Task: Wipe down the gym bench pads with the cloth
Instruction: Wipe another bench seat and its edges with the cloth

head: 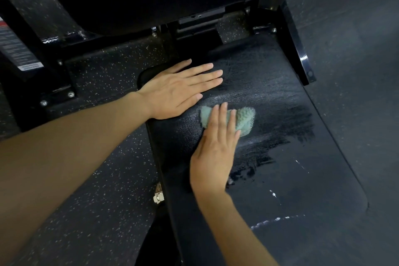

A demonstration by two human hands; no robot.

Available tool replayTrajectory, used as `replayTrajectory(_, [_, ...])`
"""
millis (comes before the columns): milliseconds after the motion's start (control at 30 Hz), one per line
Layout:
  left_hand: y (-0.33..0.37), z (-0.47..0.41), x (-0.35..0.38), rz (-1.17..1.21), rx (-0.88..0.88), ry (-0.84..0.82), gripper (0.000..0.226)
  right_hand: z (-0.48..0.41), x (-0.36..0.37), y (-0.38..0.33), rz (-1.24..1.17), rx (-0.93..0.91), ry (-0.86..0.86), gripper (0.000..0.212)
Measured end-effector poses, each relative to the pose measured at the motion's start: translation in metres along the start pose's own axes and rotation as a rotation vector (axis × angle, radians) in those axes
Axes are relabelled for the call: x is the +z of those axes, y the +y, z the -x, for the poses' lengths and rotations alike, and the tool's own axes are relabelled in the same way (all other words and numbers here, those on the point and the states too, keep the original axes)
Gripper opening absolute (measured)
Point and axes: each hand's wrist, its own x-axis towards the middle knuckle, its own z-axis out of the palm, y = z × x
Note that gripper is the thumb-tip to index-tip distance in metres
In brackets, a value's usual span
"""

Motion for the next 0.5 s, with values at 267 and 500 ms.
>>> replayTrajectory(267, [0.002, -0.001, -0.001, -0.020, -0.007, -0.002, 0.056, 0.057, 0.004, -0.017, 0.143, -0.482, -0.232, 0.075])
replayTrajectory(500, [0.008, 0.001, -0.002, -0.043, -0.045, -0.012, 0.057, 0.021, -0.017, 0.037, 0.043, -0.560, -0.239, 0.068])
